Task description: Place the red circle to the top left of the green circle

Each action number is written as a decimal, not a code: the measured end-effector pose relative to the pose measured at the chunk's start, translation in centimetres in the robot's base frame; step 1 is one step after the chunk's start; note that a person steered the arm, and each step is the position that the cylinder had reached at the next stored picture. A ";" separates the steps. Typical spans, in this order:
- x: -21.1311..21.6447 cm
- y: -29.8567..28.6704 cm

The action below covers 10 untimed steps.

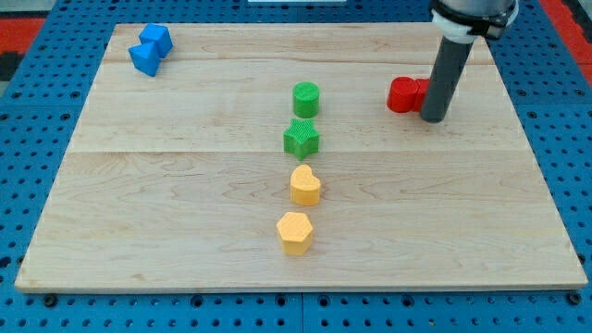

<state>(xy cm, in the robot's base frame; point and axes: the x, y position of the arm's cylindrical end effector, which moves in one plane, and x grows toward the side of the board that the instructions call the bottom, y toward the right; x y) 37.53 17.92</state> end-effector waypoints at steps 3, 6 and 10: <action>-7.3 0.5; -1.2 -7.5; -5.8 -19.3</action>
<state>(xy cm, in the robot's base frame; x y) 31.73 -1.34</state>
